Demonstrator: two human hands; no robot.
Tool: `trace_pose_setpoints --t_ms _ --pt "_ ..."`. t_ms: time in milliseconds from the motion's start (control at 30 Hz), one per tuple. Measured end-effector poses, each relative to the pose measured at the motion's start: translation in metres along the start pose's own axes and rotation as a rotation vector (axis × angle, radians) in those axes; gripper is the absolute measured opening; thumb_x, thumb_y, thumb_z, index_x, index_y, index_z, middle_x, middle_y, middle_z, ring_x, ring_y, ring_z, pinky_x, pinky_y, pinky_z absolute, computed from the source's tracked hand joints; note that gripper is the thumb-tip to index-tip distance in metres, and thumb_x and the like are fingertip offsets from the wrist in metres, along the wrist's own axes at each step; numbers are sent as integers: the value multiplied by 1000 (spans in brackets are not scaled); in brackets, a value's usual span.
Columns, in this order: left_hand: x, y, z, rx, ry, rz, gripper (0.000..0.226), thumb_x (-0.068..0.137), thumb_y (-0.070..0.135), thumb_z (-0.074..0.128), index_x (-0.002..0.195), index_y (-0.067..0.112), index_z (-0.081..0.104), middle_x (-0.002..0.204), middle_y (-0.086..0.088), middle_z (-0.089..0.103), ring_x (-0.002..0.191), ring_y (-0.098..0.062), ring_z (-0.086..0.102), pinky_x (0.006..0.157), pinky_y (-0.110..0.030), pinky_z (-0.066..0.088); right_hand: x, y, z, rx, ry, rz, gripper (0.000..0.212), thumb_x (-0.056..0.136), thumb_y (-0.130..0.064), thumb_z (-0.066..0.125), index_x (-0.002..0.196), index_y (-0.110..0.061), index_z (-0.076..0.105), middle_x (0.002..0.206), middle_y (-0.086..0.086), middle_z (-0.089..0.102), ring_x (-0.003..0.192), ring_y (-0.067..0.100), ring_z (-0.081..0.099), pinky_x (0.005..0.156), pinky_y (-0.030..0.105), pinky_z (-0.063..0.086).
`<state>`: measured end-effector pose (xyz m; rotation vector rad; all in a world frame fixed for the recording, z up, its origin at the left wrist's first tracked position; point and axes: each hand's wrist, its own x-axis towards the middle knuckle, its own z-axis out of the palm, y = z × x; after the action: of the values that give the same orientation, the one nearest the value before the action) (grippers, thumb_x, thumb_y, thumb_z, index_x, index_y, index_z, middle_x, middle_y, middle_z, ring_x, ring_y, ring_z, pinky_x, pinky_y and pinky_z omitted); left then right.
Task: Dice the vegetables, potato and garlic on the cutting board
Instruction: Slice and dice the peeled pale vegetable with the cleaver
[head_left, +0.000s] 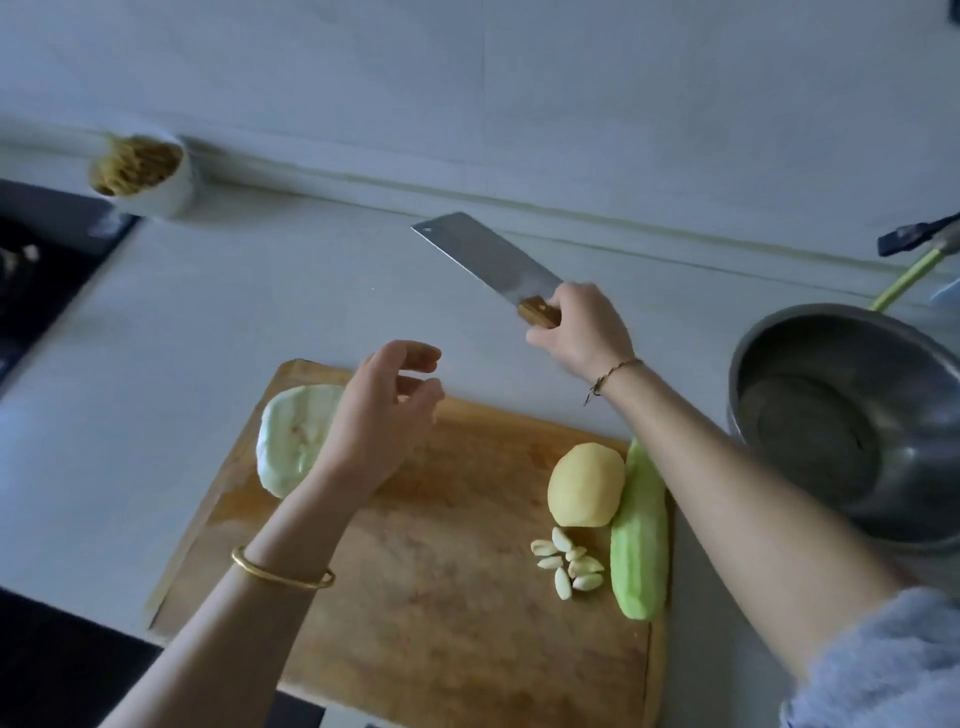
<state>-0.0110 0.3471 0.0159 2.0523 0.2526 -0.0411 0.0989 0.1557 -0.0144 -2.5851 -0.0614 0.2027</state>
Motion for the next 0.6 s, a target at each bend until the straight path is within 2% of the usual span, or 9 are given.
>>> trace_pose_setpoints --t_ms 67,133,167,233,300,400,500,600 --pt "-8 -2 -21 -26 104 25 22 90 10 57 106 25 57 110 7 63 92 -14 64 71 -27 54 -29 -25 -2 240 6 -16 27 72 -26 66 64 -11 44 62 4 44 60 27 44 47 29 31" --pt "-15 -9 -44 -55 209 36 23 90 8 56 105 25 58 110 8 63 92 -15 64 73 -30 54 -59 -51 0 566 -49 69 19 80 -21 65 85 -4 57 61 5 52 53 23 52 48 30 41" --pt "-19 -14 -56 -70 256 33 23 90 7 56 105 24 58 111 7 63 93 -16 64 75 -32 54 -72 -62 2 699 -95 123 18 82 -17 65 91 -3 58 60 6 53 48 21 50 45 28 40" --pt "-23 -28 -80 -75 338 15 23 90 6 56 106 23 57 114 5 62 93 -18 63 82 -36 54 -96 -78 14 831 -162 182 16 83 -13 67 90 -5 54 56 8 50 41 18 46 39 24 36" --pt "-26 -46 -102 -63 380 -28 24 89 7 56 108 22 57 117 4 61 92 -20 63 87 -37 52 -115 -90 29 835 -158 201 18 85 -14 68 85 -9 50 50 8 49 36 17 44 37 22 35" --pt "-27 -75 -126 -55 340 -86 27 89 8 57 114 17 57 121 -1 58 91 -18 61 87 -35 50 -139 -110 54 759 -89 244 12 84 -7 61 85 -6 49 50 6 48 33 15 47 35 22 38" --pt "-24 -94 -138 -40 203 -113 34 88 12 60 121 12 54 122 -1 55 99 -14 57 81 -26 47 -158 -134 75 734 -13 297 8 81 -6 57 79 -6 50 43 4 44 31 16 44 35 22 36" --pt "-18 -104 -138 -35 42 -129 44 87 24 63 127 13 48 125 0 51 106 -13 53 85 -29 47 -171 -150 88 702 69 326 9 83 -10 58 79 -6 52 41 5 45 30 19 44 34 22 35"
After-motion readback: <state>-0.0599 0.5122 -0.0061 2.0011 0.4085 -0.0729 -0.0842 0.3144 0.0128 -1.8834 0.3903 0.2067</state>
